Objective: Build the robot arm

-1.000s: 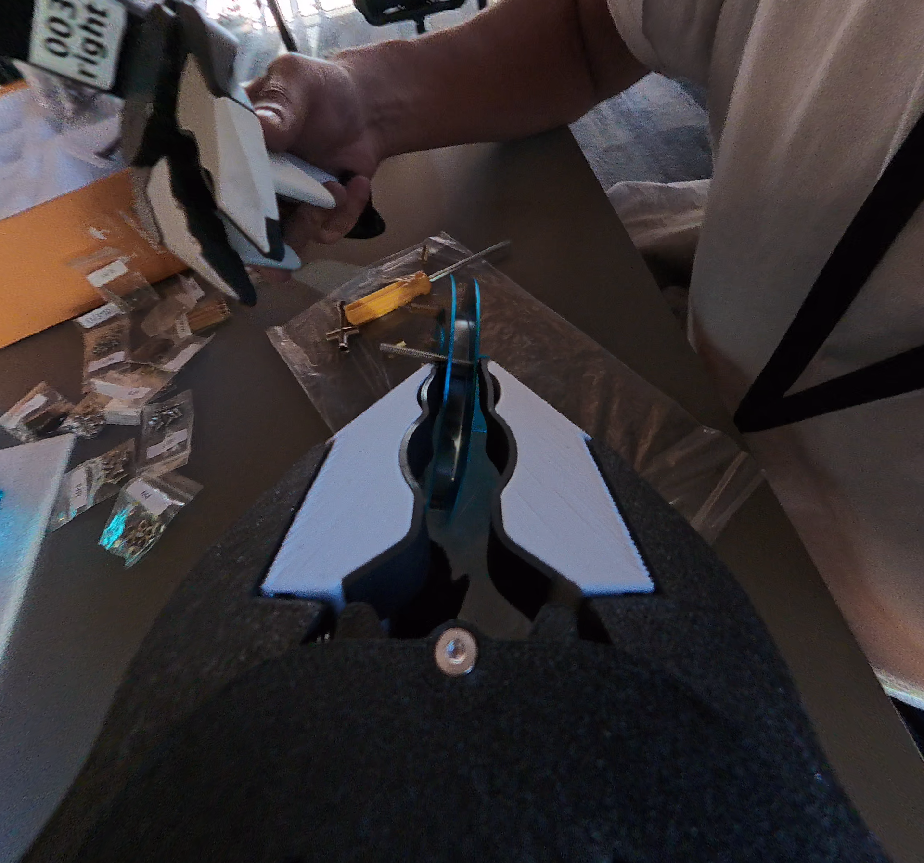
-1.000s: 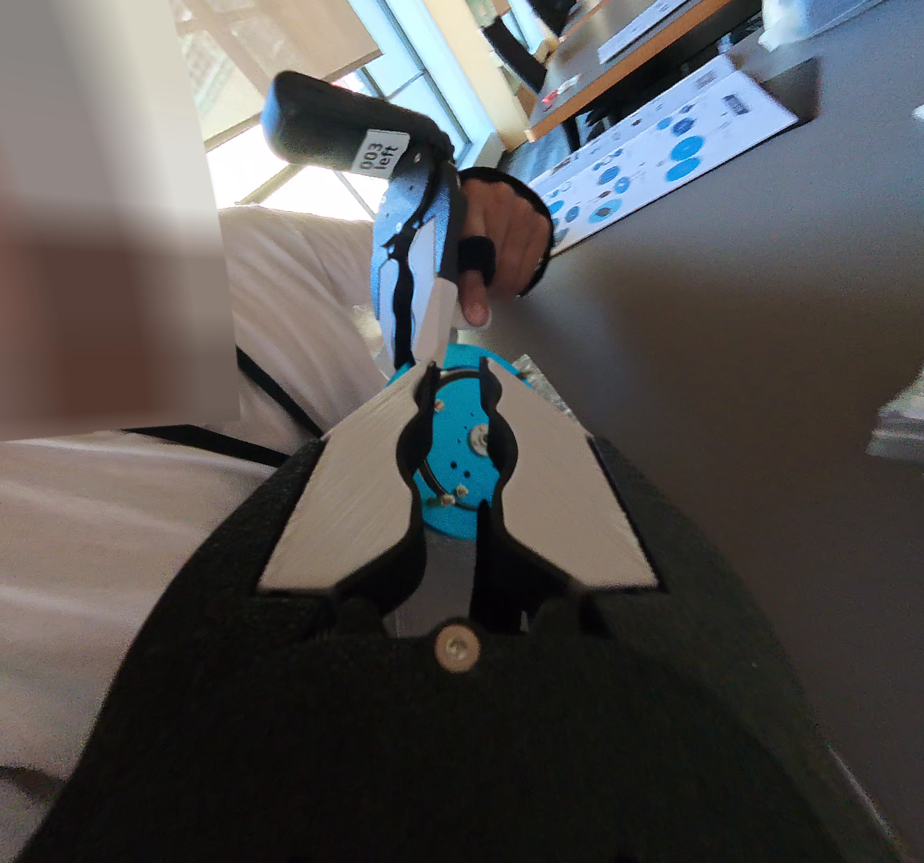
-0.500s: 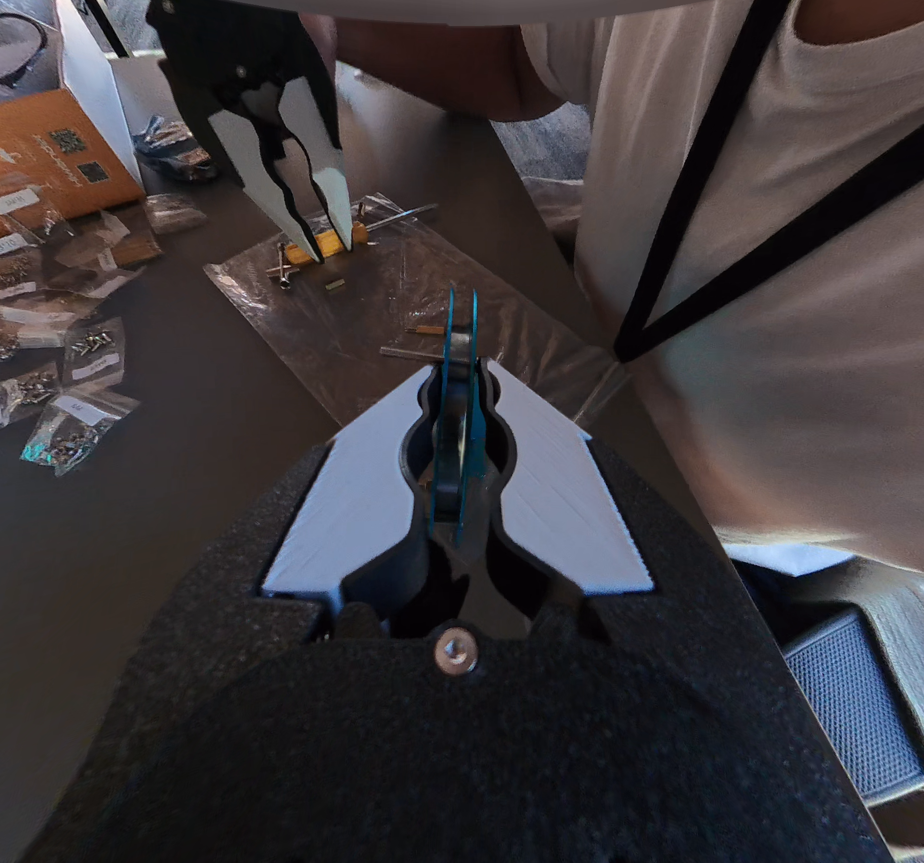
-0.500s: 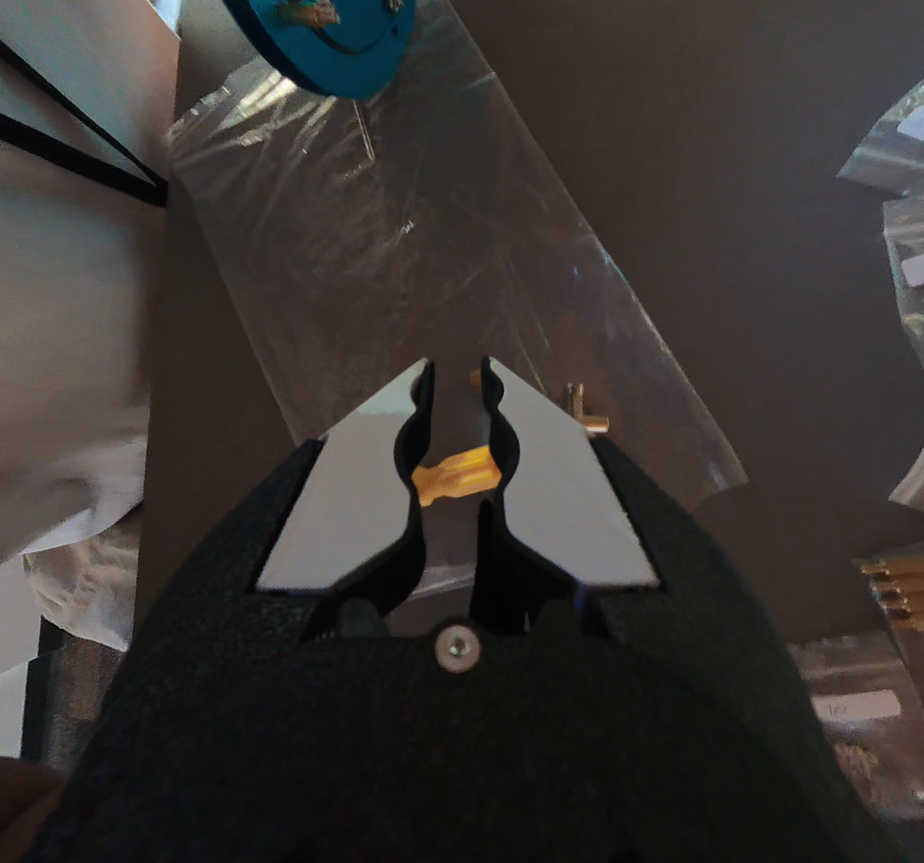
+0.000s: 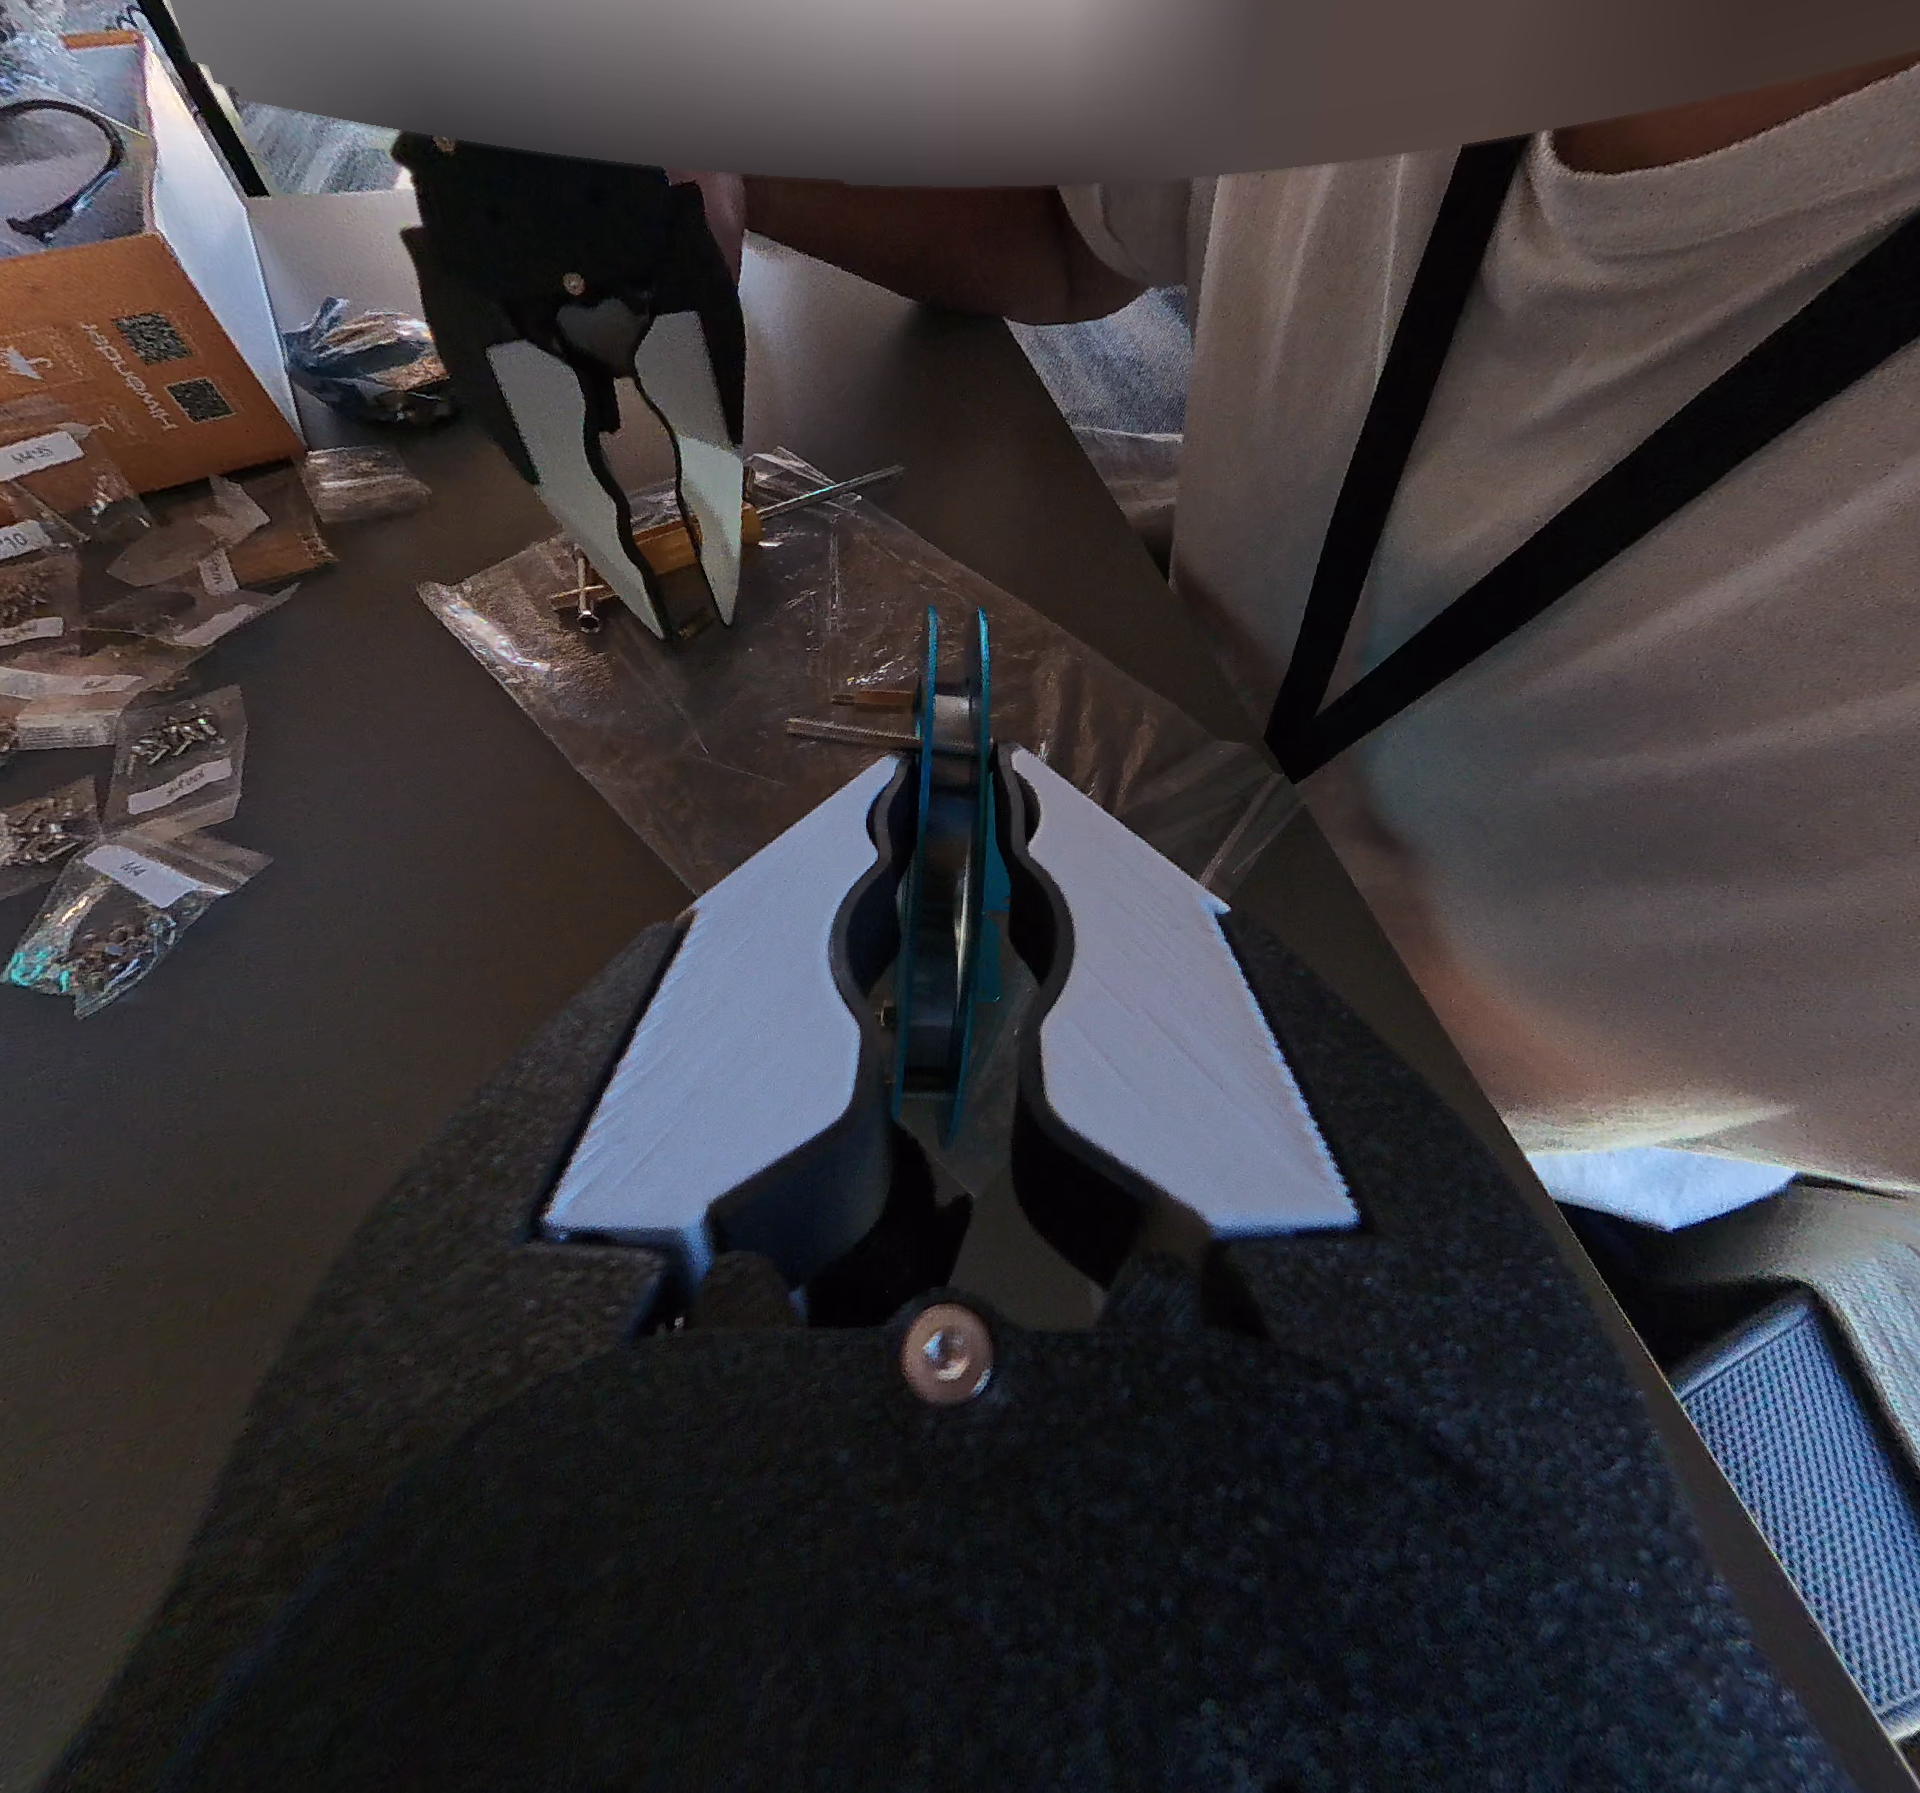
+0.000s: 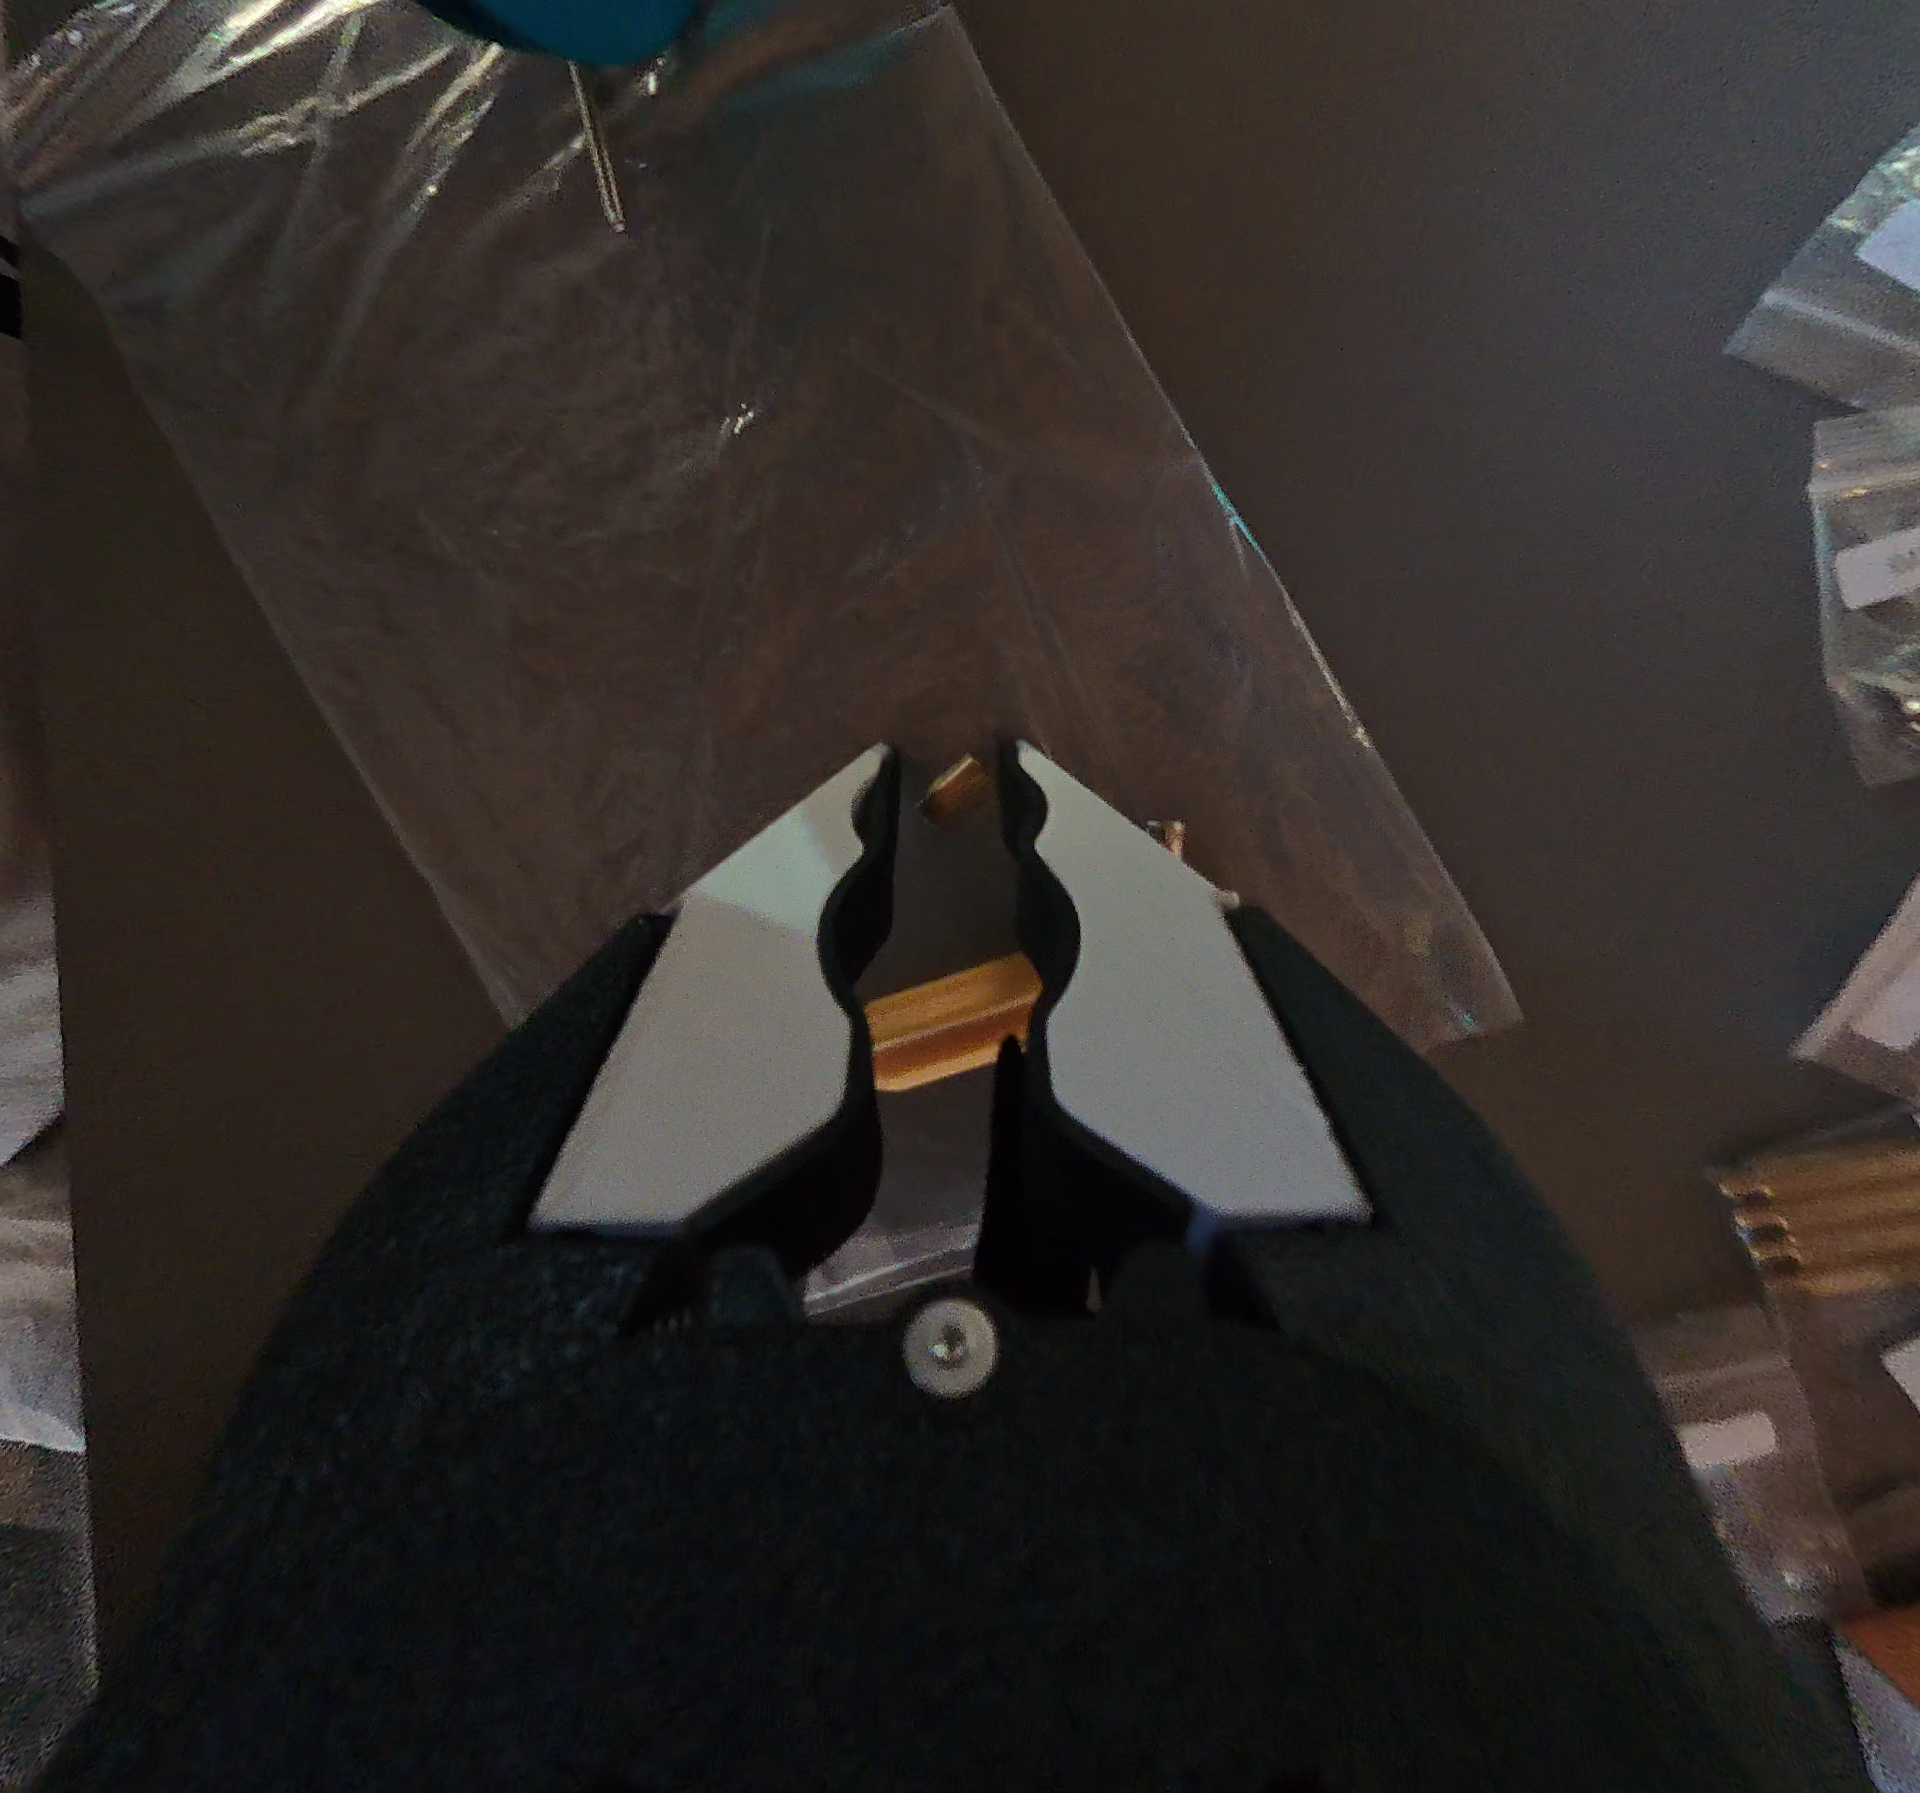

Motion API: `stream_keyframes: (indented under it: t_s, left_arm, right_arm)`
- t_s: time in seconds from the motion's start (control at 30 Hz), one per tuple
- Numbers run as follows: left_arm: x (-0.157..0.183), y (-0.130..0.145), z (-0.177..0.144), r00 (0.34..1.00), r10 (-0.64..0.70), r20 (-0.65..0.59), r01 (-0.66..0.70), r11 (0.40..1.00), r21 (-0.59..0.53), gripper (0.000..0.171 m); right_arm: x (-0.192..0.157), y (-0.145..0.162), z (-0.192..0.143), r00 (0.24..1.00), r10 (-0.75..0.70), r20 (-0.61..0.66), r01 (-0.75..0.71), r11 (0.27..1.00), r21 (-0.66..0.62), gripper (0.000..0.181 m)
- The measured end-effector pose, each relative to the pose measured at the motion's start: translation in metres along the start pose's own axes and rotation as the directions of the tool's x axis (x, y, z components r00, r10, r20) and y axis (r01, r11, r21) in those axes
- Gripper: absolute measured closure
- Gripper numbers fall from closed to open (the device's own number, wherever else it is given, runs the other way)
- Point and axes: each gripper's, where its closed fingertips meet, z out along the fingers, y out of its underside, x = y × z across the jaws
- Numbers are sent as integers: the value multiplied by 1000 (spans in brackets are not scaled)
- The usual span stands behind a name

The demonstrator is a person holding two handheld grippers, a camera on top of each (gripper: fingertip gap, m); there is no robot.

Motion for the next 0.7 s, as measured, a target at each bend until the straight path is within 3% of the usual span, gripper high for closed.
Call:
stream_keyframes:
  t_s: [0.17, 0.3, 0.5, 0.7]
  left_arm:
    - [0, 0, 1, 1000, 4, 1, -4, 1000, 5, 158]
    - [2, -1, 3, 1000, 17, 0, -17, 1000, 1, 158]
    - [5, -1, 3, 1000, 25, -6, -25, 1000, 3, 158]
    - [6, -2, 4, 1000, 14, -25, -14, 1000, 21, 158]
  right_arm:
    - [-8, 9, -4, 997, 74, 8, -74, 997, 32, 163]
    - [-14, -2, 2, 997, 75, 26, -78, 991, 111, 164]
    - [-13, 1, 1, 998, 23, -62, -19, 998, 68, 164]
    - [-15, -6, 4, 990, -78, -114, 93, 988, 125, 176]
